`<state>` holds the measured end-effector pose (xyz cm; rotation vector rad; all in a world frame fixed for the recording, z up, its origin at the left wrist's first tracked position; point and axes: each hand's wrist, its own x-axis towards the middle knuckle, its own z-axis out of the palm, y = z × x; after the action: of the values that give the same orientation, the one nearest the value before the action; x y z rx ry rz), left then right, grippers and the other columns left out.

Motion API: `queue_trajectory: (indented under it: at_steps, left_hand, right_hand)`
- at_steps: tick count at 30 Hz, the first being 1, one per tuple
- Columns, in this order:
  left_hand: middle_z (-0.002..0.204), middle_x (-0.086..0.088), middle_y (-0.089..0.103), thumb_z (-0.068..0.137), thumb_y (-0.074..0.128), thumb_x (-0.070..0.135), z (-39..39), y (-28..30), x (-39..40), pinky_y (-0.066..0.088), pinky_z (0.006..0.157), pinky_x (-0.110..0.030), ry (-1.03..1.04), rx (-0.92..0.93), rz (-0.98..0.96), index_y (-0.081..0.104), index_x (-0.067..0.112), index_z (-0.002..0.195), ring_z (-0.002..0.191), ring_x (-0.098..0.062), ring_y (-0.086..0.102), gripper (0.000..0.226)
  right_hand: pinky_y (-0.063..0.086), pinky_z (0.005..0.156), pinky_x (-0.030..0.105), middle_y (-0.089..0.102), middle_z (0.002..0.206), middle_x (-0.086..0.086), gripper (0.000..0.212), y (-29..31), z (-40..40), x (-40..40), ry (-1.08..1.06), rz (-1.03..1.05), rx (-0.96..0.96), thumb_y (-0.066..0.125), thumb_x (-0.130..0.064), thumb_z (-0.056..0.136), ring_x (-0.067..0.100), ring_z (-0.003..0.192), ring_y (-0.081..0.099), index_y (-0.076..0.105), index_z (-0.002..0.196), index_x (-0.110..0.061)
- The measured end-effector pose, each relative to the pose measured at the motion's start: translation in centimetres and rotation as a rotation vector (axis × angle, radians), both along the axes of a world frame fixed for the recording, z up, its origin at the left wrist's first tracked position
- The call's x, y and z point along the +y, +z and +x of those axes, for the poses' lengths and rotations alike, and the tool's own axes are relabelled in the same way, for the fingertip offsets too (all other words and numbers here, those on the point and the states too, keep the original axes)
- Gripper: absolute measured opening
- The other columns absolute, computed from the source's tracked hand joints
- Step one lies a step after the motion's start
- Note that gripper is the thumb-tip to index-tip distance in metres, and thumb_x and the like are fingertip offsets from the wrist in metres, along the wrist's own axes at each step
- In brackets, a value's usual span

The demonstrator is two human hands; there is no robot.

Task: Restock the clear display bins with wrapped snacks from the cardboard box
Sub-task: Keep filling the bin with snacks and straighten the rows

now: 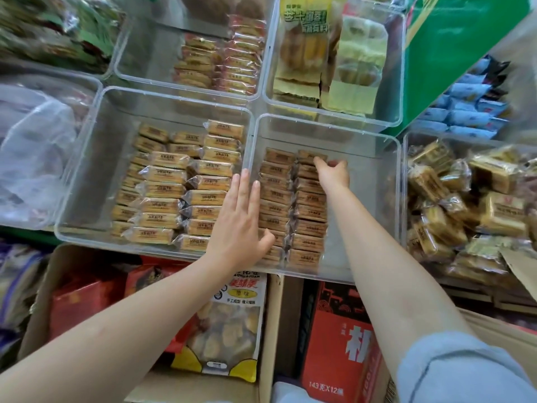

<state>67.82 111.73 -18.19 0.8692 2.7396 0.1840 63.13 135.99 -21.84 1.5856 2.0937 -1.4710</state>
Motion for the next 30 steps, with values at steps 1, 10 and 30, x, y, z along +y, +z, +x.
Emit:
queue_trajectory:
  at_steps: [1, 10, 30]
  left_hand:
    - [0.164, -0.021, -0.021, 0.092, 0.039, 0.053, 0.0, 0.0, 0.0, -0.002, 0.126, -0.045, 0.002, -0.002, 0.005, -0.001, 0.003, 0.16, 0.153, -0.033, -0.019, 0.093]
    - [0.164, -0.021, -0.019, 0.094, 0.039, 0.06, -0.1, 0.8, -0.2, -0.001, 0.126, -0.045, -0.005, 0.0, 0.021, -0.006, 0.008, 0.16, 0.153, -0.035, -0.016, 0.095]
    - [0.149, 0.001, 0.047, 0.094, 0.044, 0.055, 27.5, 14.8, 5.8, 0.033, 0.114, -0.037, -0.537, -0.205, 0.455, 0.045, 0.025, 0.147, 0.137, -0.019, 0.04, 0.061]
  right_hand:
    - [0.048, 0.085, 0.039, 0.055, 0.13, 0.011, 0.054, 0.4, 0.5, -0.1, -0.012, -0.035, 0.017, 0.06, -0.044, 0.094, 0.026, 0.101, 0.056, 0.04, 0.135, -0.016]
    - [0.047, 0.08, 0.03, 0.068, 0.104, 0.003, 0.015, 7.8, 11.0, -7.1, 0.313, 0.157, 0.143, 0.053, -0.016, 0.095, 0.021, 0.099, 0.063, 0.064, 0.105, -0.018]
    - [0.055, 0.065, 0.02, 0.069, 0.08, 0.008, 0.019, 23.7, 43.3, -2.9, 0.198, 0.328, 0.428, 0.05, -0.008, 0.1, 0.009, 0.066, 0.066, 0.068, 0.097, -0.009]
